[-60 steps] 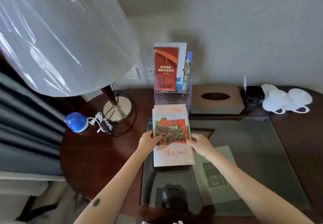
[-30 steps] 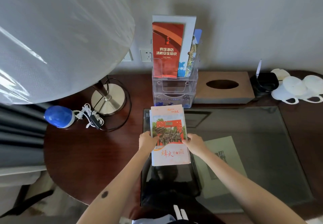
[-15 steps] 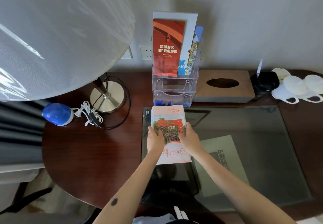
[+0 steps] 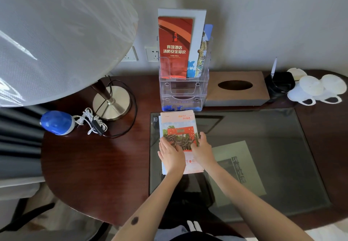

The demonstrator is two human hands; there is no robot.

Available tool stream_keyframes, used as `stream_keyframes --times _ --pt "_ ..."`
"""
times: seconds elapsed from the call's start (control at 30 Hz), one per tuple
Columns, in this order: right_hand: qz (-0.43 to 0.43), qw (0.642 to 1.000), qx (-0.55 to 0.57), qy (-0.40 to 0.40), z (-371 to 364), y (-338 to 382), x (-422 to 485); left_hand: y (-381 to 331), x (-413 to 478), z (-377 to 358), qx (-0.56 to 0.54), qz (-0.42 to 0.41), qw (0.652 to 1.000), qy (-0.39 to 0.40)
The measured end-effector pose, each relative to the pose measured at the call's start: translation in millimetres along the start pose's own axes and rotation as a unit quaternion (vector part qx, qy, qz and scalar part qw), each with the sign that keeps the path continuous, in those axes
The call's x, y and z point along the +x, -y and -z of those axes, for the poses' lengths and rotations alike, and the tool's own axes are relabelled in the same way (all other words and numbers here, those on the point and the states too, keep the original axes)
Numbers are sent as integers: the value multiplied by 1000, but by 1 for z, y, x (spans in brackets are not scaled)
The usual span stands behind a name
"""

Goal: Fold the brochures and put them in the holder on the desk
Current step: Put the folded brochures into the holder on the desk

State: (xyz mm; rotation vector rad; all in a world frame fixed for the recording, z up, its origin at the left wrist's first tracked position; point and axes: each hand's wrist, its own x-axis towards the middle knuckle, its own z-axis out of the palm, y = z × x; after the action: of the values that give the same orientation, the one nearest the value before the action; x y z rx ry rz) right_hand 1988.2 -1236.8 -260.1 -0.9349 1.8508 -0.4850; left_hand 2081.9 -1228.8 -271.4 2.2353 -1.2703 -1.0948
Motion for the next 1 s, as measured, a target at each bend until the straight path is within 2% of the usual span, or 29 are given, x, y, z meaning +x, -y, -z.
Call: stream_keyframes --times 0.17,0.4,0.57,0.8,1.0 --pt "-16 999 43 -7 5 -10 3 -3 -2 1 28 -4 1000 -3" --pt "-61 993 95 -29 14 -25 4 -5 -7 2 -15 -5 1000 10" --pt "-74 984 130 -97 41 -46 -3 -18 -28 -21 -61 -17 994 88" --pt "-105 971 113 -180 99 -72 -3 -42 -56 -61 -128 -10 977 171" --pt "-124 968 92 -200 125 -99 -6 -56 -68 -89 -147 11 963 228"
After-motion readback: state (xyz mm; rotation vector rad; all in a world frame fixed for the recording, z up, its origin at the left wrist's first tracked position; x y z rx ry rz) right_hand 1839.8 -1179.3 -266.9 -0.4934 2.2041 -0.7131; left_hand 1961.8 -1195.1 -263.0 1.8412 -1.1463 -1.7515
